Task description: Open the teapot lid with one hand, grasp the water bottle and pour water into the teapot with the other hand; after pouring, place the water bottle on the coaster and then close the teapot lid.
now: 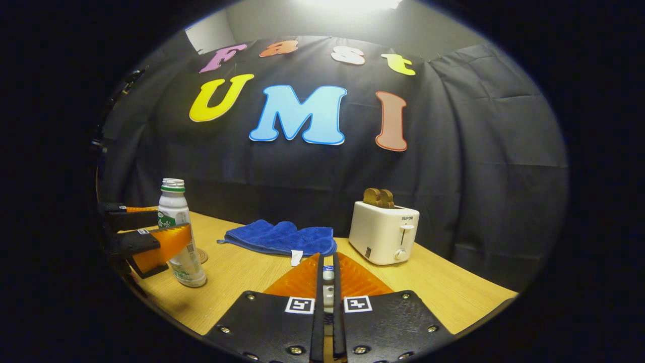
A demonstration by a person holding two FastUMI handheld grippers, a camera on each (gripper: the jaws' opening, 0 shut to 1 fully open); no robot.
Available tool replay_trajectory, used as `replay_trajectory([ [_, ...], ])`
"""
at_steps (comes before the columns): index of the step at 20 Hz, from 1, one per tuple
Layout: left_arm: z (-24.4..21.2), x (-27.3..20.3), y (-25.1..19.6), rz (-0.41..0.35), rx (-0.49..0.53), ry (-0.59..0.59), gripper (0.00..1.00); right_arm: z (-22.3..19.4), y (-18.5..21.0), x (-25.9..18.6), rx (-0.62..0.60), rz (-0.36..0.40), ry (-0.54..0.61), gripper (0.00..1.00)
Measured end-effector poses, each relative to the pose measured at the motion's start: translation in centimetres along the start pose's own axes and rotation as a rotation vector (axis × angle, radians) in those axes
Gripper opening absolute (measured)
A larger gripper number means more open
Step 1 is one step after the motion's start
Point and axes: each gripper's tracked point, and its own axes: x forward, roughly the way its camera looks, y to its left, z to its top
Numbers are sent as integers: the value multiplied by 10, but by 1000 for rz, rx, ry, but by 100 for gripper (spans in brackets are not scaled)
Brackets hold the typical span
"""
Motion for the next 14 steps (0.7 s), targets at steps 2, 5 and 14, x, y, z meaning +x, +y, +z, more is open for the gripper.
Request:
replay_trajectory([
  [2,0,6,1,10,23,-6,99,4,3,-2,1,9,-21,7],
  [5,-2,20,-5,-4,36,-13,98,2,7,-2,-9,27,-19,7],
  [14,-1,10,-9,-32,29,-22,76,16,8,-23,26,50,-53,7],
])
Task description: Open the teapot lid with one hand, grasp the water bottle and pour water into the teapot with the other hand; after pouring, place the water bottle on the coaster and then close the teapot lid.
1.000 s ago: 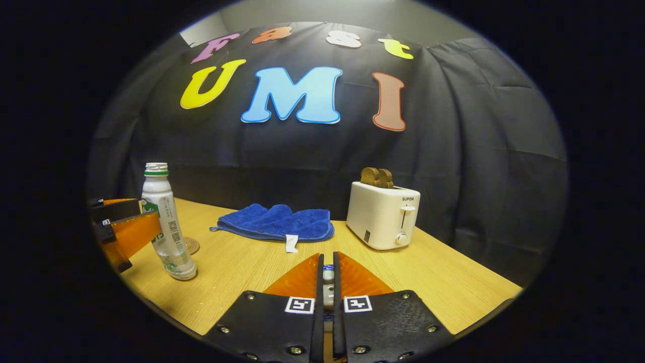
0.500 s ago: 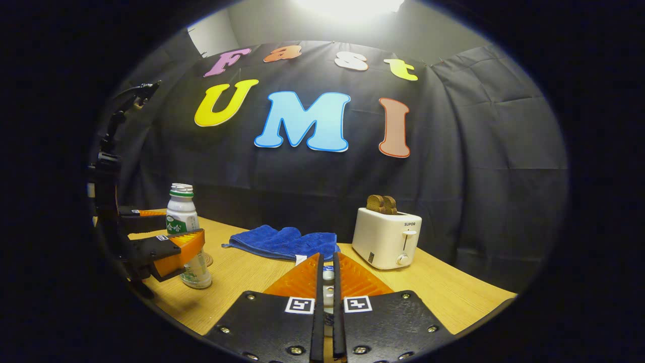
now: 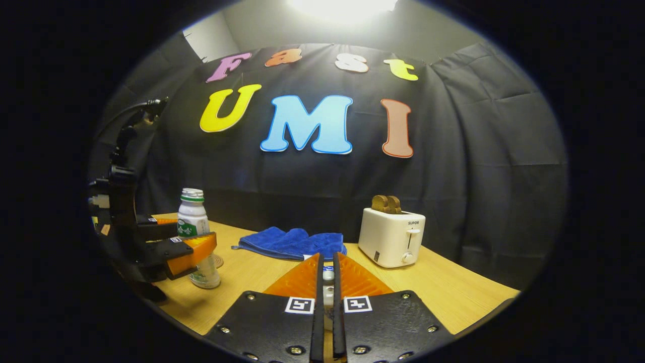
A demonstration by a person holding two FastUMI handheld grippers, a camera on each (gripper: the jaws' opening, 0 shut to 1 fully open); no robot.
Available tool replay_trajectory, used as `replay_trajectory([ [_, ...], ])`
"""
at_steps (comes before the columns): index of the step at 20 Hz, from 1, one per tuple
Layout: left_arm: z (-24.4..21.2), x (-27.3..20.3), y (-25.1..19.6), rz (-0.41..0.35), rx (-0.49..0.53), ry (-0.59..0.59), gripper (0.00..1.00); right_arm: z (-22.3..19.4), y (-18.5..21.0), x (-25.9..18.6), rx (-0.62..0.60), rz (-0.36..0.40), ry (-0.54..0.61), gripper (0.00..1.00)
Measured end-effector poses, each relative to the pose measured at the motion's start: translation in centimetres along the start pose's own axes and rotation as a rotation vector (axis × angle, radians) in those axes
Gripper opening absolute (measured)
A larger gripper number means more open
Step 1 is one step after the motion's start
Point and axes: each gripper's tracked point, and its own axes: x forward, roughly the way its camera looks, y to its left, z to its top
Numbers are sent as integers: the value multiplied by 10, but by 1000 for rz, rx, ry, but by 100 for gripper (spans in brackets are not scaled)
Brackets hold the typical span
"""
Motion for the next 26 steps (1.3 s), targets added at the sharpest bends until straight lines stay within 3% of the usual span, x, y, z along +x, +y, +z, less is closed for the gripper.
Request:
replay_trajectory([
  [1,0,-1,-3,-7,15,-3,81,5,2,-5,-2,6,-10,7],
  [4,1,-3,-12,-18,87,-4,80,9,5,-34,-22,25,-33,7],
  [10,11,-4,-38,-31,277,-42,81,14,-31,-89,-76,-30,-80,7],
  [12,6,-2,-46,-40,309,-26,81,9,-41,-98,-79,-42,-73,7],
  [13,5,-2,-47,-33,330,-21,76,5,-41,-101,-68,-39,-62,7],
  [14,6,-2,-50,-35,377,-27,81,-2,-44,-103,-58,-36,-44,7],
  [15,8,-2,-54,-40,424,-40,76,-7,-47,-106,-55,-37,-31,7],
  [18,15,-3,-62,-39,545,-76,81,-13,-55,-111,-33,-43,-15,7],
  [19,14,-1,-68,-53,569,-74,76,-16,-58,-113,-23,-44,-9,7],
  [20,11,1,-73,-67,595,-66,81,-17,-59,-115,-10,-41,-4,7],
  [23,8,10,-84,-96,717,-51,70,-24,-64,-119,7,-42,6,7],
  [25,9,14,-90,-110,781,-52,70,-24,-68,-119,-8,-50,3,7],
  [26,7,15,-91,-116,813,-45,76,-23,-72,-119,-25,-58,-1,7],
])
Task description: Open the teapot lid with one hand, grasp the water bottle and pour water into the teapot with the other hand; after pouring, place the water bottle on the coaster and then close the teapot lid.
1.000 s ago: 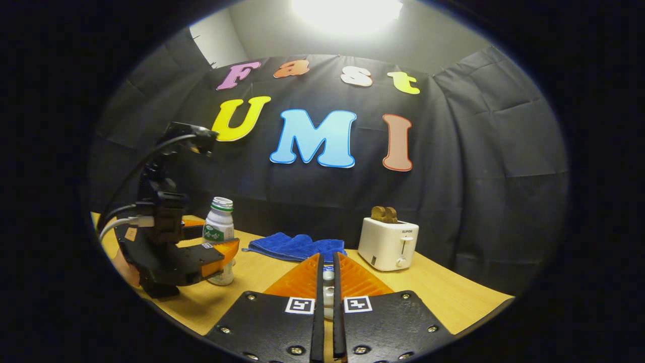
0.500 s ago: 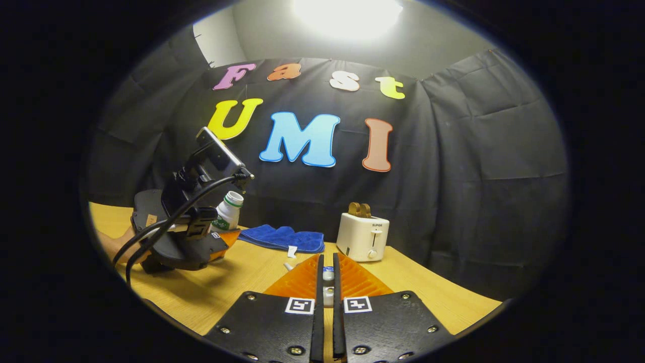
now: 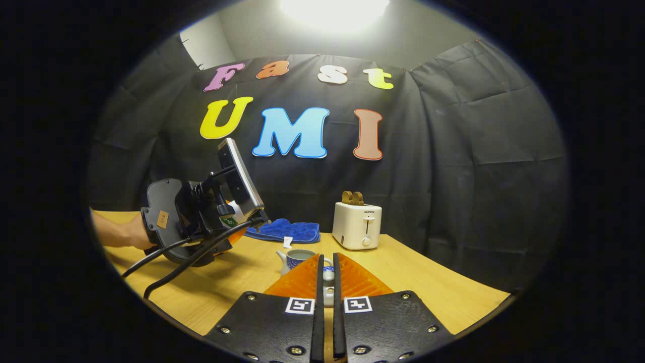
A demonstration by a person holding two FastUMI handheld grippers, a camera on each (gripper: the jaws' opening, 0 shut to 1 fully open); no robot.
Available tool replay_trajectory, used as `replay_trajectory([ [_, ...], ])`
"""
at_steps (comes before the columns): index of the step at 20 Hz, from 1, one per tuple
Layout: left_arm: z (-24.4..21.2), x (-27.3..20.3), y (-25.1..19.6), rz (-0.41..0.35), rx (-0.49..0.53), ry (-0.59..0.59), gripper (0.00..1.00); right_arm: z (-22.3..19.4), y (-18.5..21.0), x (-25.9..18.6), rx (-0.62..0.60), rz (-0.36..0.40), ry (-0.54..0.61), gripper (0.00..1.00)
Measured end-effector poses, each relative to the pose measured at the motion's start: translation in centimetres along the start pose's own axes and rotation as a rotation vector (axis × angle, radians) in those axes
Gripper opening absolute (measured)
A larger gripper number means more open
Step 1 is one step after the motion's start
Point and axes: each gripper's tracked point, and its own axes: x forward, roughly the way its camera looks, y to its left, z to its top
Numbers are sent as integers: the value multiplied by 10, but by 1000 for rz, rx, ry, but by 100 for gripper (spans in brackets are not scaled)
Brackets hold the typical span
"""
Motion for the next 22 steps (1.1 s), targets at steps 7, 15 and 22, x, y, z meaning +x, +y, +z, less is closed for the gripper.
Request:
replay_trajectory([
  [7,3,8,-19,-58,231,20,81,0,-8,-7,-3,1,-20,7],
  [15,21,13,-31,-86,370,7,81,3,-20,-8,16,-16,-29,7],
  [22,37,10,-48,-118,542,-20,79,4,-25,-9,16,-22,-37,7],
])
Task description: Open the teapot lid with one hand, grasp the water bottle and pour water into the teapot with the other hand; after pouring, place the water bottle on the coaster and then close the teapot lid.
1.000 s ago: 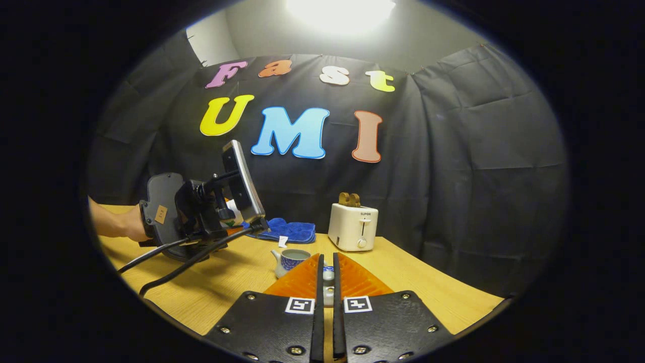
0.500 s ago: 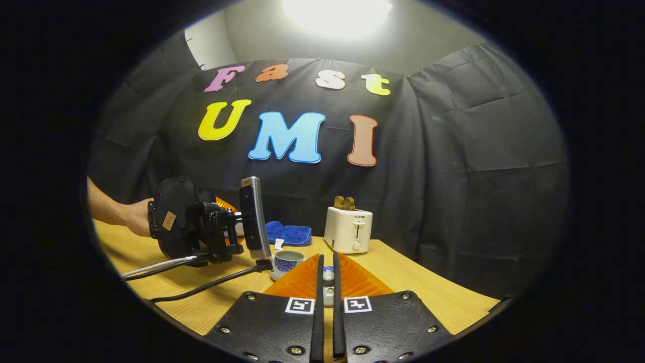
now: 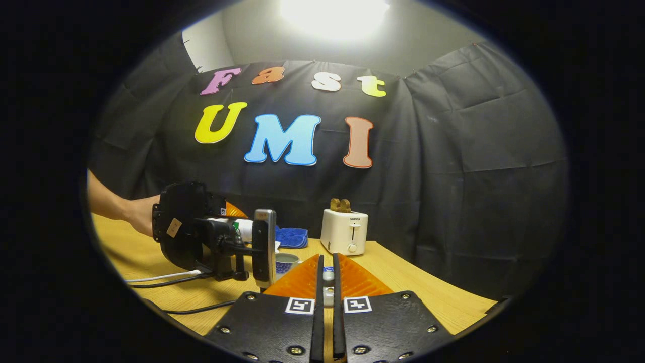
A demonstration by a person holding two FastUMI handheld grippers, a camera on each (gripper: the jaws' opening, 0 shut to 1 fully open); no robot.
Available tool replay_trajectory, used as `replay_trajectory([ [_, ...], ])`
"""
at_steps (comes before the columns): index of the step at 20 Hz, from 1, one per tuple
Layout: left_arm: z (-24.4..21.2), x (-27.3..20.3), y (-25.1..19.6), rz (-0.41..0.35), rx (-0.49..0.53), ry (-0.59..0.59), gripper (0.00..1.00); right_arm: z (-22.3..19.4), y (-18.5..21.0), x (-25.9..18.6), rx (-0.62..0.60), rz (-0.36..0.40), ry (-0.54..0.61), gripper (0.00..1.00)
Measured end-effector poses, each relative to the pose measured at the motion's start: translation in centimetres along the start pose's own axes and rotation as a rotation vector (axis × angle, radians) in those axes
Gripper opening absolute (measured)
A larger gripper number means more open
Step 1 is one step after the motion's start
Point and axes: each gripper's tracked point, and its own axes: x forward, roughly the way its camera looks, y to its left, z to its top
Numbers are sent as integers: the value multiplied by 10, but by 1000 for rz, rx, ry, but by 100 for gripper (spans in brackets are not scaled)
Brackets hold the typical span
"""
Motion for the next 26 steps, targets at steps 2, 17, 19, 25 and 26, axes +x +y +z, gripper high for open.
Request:
replay_trajectory([
  [2,1,-1,-2,-19,30,0,81,-1,-1,1,3,-1,5,7],
  [17,17,-1,2,-4,333,-33,81,0,-3,0,12,0,0,7],
  [19,18,-1,2,-6,344,-39,81,-1,-2,0,15,4,3,7],
  [25,18,0,4,8,369,-43,81,3,-1,-2,5,6,-10,7],
  [26,19,0,3,10,367,-45,81,2,0,-2,2,6,-10,7],
])
